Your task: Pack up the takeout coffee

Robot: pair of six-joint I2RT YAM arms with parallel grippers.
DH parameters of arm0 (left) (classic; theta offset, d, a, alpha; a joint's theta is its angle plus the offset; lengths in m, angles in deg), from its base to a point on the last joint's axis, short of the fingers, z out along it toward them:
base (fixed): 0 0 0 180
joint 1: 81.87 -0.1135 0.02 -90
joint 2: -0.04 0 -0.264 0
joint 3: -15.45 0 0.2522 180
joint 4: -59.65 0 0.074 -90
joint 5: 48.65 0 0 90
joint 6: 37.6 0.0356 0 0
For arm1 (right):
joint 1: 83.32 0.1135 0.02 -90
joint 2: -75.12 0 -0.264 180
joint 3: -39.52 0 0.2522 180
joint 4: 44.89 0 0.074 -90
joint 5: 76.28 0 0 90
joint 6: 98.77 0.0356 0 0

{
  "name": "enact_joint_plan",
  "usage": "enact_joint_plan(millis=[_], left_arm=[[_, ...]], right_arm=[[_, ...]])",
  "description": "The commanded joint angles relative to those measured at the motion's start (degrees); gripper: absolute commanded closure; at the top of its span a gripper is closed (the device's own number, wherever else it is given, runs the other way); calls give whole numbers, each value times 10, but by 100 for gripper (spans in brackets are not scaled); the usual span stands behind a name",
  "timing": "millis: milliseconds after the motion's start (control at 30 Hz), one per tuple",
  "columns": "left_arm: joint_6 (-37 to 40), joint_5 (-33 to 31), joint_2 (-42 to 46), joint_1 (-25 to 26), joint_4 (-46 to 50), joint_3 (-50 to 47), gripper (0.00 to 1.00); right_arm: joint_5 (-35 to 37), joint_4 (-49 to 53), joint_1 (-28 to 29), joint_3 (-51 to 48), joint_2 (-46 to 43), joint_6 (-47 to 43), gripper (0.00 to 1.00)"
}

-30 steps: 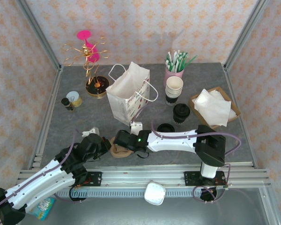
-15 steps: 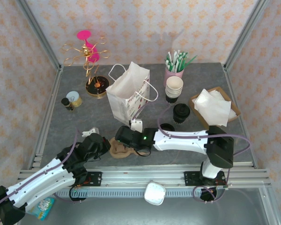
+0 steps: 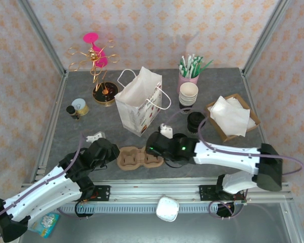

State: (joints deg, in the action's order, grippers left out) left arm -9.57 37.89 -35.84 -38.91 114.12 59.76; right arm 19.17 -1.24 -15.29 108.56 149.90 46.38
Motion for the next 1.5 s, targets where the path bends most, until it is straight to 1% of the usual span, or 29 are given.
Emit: enact_joint_plan(millis=[0, 67, 167, 233, 300, 367, 500, 600, 733, 833, 1167, 1267, 1400, 1467], left_arm=[[39, 18, -40, -3, 18, 35, 69], [48, 27, -76, 2, 14, 53, 68], [46, 13, -120, 37, -7, 73, 67], [37, 4, -146, 62, -24, 82, 64], [34, 9, -176, 80, -54, 85, 62], [35, 12, -202, 89, -79, 87, 61], [39, 24, -240, 94, -127, 87, 59], [40, 34, -258, 94, -158, 79, 58], [41, 35, -272, 94, -170, 74, 57], [38, 38, -270, 94, -182, 60, 57], [29, 40, -277, 93, -188, 34, 56], [30, 43, -281, 93, -191, 31, 57], [30, 36, -283, 93, -187, 28, 57], [31, 39, -282, 92, -188, 26, 57]], right_arm=[[-52, -23, -28, -62, -58, -18, 46], [-88, -50, -52, -102, -93, -26, 43], [-146, -93, -87, -152, -123, -35, 40], [-168, -116, -94, -171, -125, -40, 38], [-191, -135, -96, -179, -119, -47, 37], [-214, -162, -96, -189, -117, -46, 37], [-220, -152, -97, -190, -105, -42, 36], [-232, -171, -97, -202, -106, -33, 36], [-226, -164, -97, -202, -93, -35, 36], [-243, -182, -97, -203, -80, -36, 35], [-253, -200, -98, -199, -86, -34, 35], [-268, -217, -98, -204, -91, -30, 35], [-270, -211, -100, -199, -95, -32, 35], [-290, -232, -106, -207, -100, -25, 35]])
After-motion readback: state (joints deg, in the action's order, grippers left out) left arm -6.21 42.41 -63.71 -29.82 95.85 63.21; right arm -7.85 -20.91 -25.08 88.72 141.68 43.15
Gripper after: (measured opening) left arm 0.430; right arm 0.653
